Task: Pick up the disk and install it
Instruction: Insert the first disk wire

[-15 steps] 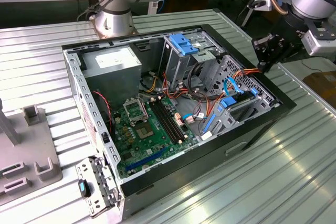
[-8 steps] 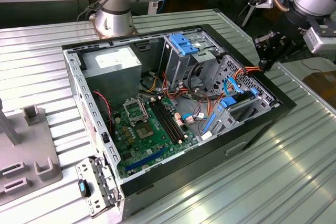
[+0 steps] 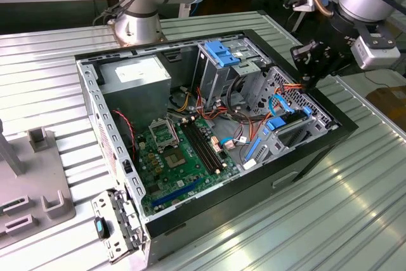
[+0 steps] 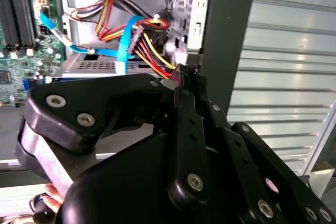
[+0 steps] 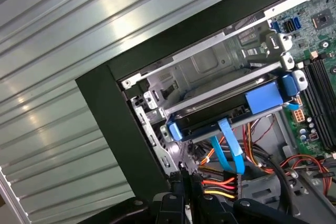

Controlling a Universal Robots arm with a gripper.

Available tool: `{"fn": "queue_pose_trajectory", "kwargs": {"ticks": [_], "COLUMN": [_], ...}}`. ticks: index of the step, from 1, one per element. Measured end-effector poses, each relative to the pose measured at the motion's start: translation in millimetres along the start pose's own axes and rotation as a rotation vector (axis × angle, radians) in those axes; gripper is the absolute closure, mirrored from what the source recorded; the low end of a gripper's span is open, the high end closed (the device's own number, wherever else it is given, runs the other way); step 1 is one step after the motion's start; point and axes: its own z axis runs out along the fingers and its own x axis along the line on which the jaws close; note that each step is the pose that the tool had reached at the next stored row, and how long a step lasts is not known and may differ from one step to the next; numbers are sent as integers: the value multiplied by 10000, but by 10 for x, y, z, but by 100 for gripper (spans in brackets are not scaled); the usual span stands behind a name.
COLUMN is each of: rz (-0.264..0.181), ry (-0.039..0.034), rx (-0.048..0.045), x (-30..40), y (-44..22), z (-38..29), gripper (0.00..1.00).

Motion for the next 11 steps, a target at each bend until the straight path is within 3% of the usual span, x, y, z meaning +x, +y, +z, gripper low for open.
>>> {"fn": "queue_pose_trajectory", "kwargs": {"ticks": [5,7,11], "rz": [24,551,1250], "ry": [4,100,224], "rx": [-2,-84,-189], "x": [-12,-11,-12], "y": [4,4,5], "z": [-2,-2,-1], "gripper": [84,84,84]}}
